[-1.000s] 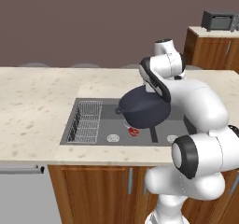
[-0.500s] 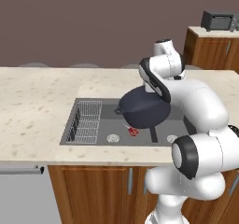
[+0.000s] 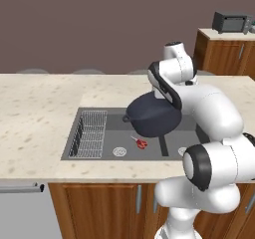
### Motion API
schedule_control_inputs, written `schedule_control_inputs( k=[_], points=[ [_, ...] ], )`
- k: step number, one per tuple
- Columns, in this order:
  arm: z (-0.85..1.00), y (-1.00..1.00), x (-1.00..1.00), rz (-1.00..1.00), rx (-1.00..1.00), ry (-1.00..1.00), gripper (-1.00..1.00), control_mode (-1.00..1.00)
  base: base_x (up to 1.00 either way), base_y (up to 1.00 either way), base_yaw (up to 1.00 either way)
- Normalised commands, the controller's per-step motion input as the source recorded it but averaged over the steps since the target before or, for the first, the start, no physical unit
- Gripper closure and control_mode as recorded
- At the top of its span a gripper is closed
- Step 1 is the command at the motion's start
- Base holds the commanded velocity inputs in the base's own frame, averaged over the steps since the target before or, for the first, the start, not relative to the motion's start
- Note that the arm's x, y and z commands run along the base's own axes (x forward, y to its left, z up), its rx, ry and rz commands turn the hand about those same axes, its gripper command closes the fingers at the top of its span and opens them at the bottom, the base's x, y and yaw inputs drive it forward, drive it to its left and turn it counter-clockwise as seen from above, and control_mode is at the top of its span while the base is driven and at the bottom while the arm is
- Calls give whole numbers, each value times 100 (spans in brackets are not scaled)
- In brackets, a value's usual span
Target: Pick the pot and colander and place them in the sink. Then turn on the water.
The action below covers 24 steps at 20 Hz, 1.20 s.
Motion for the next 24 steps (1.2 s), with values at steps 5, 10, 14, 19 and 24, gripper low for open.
schedule_control_inputs(
  k=[5, 10, 14, 19, 24],
  points=[
    [0, 0, 0, 0, 0, 0, 100, 100, 0, 0, 0],
    [0, 4, -1, 0, 0, 0, 100, -100, -4, 0, 0],
    [-16, 43, 0, -2, 0, 0, 100, -100, 0, 0, 0],
    [-35, 76, 0, -9, 0, 0, 100, -100, 0, 0, 0],
    [-42, 55, 0, -18, 1, 0, 100, -100, 0, 0, 0]
  ],
)
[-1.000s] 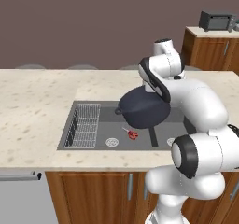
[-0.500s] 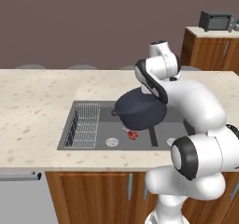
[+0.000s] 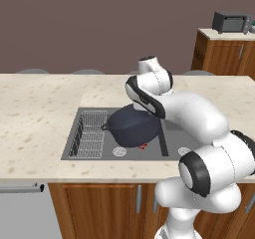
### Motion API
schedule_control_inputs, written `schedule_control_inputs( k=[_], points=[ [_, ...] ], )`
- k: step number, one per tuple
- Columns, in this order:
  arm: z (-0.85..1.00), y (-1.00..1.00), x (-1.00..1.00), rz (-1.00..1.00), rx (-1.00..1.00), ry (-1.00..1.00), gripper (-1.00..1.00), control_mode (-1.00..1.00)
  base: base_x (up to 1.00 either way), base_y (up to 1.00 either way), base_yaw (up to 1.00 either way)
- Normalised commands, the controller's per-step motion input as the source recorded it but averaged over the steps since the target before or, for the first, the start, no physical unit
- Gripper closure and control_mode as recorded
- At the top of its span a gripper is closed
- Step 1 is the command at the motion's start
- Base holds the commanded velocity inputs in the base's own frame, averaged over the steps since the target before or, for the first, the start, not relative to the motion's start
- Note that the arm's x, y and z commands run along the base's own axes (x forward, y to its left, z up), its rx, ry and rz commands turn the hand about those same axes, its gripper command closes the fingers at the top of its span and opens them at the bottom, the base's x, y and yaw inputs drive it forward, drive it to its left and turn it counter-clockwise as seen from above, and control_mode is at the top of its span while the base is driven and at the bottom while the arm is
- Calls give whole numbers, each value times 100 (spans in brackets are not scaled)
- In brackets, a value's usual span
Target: Pick the pot and colander and place them in the sink. Then turn on the water.
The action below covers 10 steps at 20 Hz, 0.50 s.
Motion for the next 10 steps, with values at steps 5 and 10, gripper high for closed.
schedule_control_inputs(
  k=[5, 10],
  points=[
    [-48, 9, 0, -23, 14, 0, 100, -100, 0, 0, 0],
    [-34, 0, 6, -24, 18, 0, 100, -100, 0, 0, 0]
  ],
)
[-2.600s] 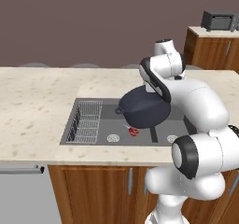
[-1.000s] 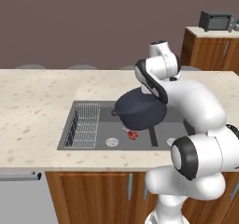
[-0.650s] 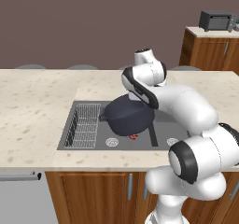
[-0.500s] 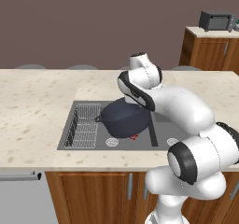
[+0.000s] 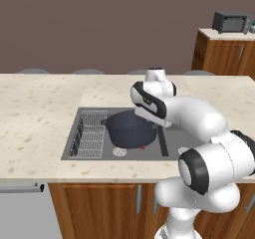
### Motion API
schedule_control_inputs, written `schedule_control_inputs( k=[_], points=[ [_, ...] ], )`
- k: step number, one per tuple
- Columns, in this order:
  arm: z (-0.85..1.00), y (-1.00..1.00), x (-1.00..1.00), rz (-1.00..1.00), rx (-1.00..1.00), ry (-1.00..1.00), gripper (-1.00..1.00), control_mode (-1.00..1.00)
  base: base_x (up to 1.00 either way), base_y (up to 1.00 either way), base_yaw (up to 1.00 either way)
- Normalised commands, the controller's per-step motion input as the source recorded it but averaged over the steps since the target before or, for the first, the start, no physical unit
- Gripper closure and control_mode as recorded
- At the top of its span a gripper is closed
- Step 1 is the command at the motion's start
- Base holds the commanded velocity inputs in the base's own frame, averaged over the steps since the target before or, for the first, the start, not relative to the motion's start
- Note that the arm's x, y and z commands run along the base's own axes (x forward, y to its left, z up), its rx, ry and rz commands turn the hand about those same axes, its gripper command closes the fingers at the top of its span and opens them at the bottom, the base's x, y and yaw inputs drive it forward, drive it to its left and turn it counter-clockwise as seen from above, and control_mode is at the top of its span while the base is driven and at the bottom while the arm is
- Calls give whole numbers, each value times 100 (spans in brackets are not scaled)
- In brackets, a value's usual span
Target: Pick the pot and colander and place them in the sink. Then turn on the water.
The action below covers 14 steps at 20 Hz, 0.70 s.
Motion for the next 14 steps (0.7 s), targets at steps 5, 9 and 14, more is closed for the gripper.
schedule_control_inputs(
  k=[5, 9, 14],
  points=[
    [-29, 0, 24, -23, 8, 0, 100, -100, 0, 0, 0],
    [-29, 0, 33, -18, 0, 0, 100, -100, 0, 0, 0],
    [-27, 0, 34, -17, 0, 0, 100, -100, 0, 0, 0]
  ],
)
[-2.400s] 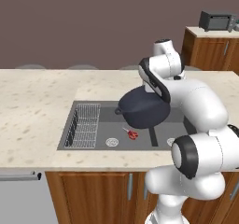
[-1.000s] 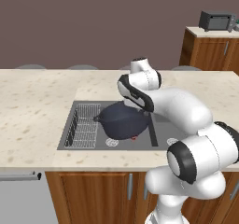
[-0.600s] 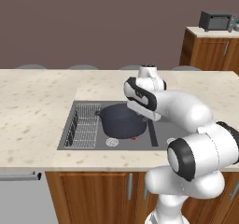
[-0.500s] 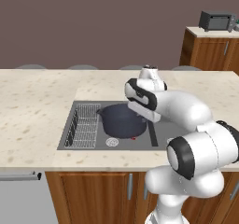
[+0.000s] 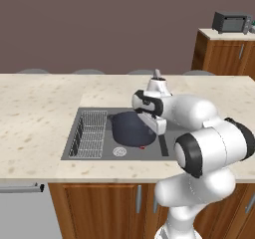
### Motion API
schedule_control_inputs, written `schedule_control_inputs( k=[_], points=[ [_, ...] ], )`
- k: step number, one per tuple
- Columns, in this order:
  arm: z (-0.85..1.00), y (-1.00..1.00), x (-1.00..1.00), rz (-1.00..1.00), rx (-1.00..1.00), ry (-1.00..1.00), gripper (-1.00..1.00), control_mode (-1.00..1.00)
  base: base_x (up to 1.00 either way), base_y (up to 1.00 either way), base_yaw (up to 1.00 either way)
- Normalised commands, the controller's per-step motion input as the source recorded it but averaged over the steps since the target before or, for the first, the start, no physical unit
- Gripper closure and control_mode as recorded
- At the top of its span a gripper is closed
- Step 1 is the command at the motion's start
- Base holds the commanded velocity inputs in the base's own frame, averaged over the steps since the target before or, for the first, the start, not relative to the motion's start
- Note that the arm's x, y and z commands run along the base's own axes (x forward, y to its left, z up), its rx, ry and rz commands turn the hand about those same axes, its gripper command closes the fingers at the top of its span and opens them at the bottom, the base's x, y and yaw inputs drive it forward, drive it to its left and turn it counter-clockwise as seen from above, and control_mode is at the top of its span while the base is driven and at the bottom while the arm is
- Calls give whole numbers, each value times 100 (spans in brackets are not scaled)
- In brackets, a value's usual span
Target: Pick the pot and colander and place them in the sink. Then turn on the water.
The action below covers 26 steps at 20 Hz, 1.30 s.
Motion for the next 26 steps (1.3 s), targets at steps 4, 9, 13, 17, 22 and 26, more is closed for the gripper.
schedule_control_inputs(
  k=[4, 9, 13, 17, 22, 26],
  points=[
    [-28, 0, 36, -15, 0, 0, 100, -100, 0, 0, 0],
    [-30, 3, 29, -10, 0, 0, 100, -100, 0, 0, 0],
    [-32, 17, 28, -3, 0, 3, 100, -100, 0, 0, 0],
    [-33, 22, 28, 0, 0, 3, 100, -100, 0, 0, 0],
    [-29, 21, 30, 0, 0, 0, 100, -100, 0, 0, 0],
    [-28, 13, 30, 0, 0, 0, 100, -100, 0, 0, 0]
  ],
)
